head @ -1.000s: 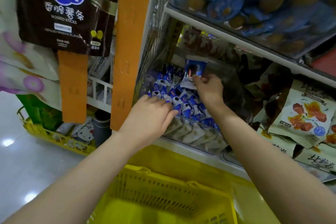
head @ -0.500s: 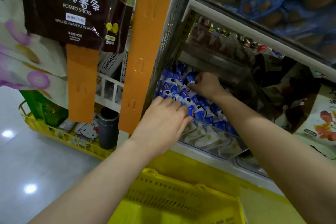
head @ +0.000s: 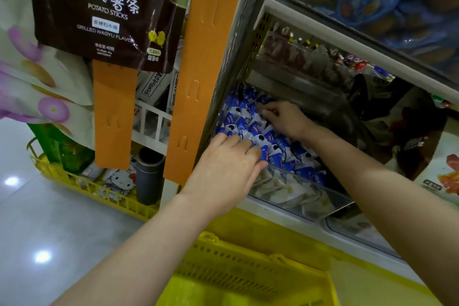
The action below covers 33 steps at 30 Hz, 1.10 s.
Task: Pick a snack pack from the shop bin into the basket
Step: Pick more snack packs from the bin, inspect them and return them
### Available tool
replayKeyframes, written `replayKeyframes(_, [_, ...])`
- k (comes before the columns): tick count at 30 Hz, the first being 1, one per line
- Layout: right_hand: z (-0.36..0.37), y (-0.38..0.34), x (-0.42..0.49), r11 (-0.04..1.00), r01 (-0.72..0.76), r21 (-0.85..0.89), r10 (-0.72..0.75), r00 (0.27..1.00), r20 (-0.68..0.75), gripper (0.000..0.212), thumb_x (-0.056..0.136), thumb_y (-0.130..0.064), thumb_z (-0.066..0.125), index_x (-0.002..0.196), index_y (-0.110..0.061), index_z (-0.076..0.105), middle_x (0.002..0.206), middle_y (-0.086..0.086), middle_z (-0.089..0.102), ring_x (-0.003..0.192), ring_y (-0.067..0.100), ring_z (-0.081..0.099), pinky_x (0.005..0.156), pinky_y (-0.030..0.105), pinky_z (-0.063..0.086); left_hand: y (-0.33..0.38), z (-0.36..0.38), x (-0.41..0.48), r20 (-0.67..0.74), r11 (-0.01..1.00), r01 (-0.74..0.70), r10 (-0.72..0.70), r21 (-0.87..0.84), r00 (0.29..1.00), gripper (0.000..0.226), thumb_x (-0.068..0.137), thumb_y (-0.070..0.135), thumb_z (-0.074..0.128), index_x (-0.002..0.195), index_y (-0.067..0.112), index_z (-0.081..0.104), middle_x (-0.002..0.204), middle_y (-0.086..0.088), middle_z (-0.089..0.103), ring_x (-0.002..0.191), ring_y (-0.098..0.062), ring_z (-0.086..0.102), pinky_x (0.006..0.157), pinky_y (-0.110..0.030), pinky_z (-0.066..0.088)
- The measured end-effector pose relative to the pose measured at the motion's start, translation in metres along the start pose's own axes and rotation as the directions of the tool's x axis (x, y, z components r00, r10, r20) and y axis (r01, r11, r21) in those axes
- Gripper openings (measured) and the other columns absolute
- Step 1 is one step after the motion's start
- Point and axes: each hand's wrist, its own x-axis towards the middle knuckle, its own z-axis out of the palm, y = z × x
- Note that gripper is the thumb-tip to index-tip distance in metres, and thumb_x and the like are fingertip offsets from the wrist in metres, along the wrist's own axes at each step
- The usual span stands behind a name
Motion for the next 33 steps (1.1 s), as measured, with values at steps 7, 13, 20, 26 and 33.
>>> replayKeyframes(7, [-0.002, 0.016, 0.008, 0.976, -0.211, 0.054, 0.214, 0.974, -0.071, 0.031, 0.097, -0.026, 0.045, 0.118, -0.005, 0.056, 0.107, 0.014, 0.060, 0.078, 0.015, 0.048, 0.061, 0.022, 0.036, 0.000, 0.001, 0.000, 0.005, 1.000, -0.001, 0.001, 0.006, 1.000, 0.040, 0.092, 0.034, 0.030, 0.083, 0.016, 0.064, 0.074, 0.001, 0.063, 0.069, -0.019, 0.056, 0.069, -0.032, 0.042])
replayKeyframes(13, [0.004, 0.011, 0.022, 0.961, -0.275, 0.011, 0.275, 0.961, -0.026, 0.036, 0.090, -0.038, 0.056, 0.096, -0.003, 0.063, 0.083, 0.009, 0.054, 0.062, 0.014, 0.045, 0.049, 0.022, 0.033, 0.000, 0.000, 0.000, 0.022, 1.000, -0.004, 0.003, 0.008, 1.000, 0.038, 0.092, 0.034, 0.031, 0.083, 0.016, 0.064, 0.074, 0.001, 0.063, 0.069, -0.019, 0.056, 0.069, -0.032, 0.042])
replayKeyframes(20, [0.003, 0.011, 0.021, 0.958, -0.285, 0.038, 0.286, 0.957, -0.041, 0.028, 0.090, -0.028, 0.058, 0.099, -0.002, 0.063, 0.090, 0.018, 0.062, 0.064, 0.015, 0.048, 0.051, 0.025, 0.036, 0.000, -0.002, 0.001, 0.046, 1.000, -0.010, 0.010, -0.001, 0.999, 0.039, 0.092, 0.034, 0.030, 0.083, 0.017, 0.063, 0.074, 0.001, 0.063, 0.070, -0.019, 0.057, 0.069, -0.032, 0.041])
replayKeyframes(26, [-0.001, 0.010, 0.000, 0.960, -0.229, 0.163, 0.263, 0.937, -0.232, 0.022, 0.092, -0.022, 0.054, 0.107, -0.008, 0.063, 0.106, 0.012, 0.063, 0.088, 0.020, 0.055, 0.075, 0.029, 0.041, 0.000, -0.004, 0.000, 0.101, 0.999, 0.003, 0.001, -0.034, 0.995, 0.040, 0.094, 0.036, 0.027, 0.091, 0.017, 0.062, 0.083, 0.000, 0.064, 0.079, -0.020, 0.056, 0.076, -0.033, 0.037])
replayKeyframes(33, [-0.031, -0.008, -0.040, 0.936, -0.057, 0.347, 0.245, 0.814, -0.527, 0.017, 0.095, -0.019, 0.048, 0.104, -0.010, 0.060, 0.093, -0.002, 0.056, 0.085, 0.010, 0.051, 0.071, 0.017, 0.037, 0.000, -0.005, -0.002, 0.140, 0.999, 0.005, 0.001, -0.043, 0.990, 0.039, 0.097, 0.038, 0.025, 0.105, 0.018, 0.058, 0.100, 0.001, 0.063, 0.096, -0.019, 0.053, 0.086, -0.031, 0.031])
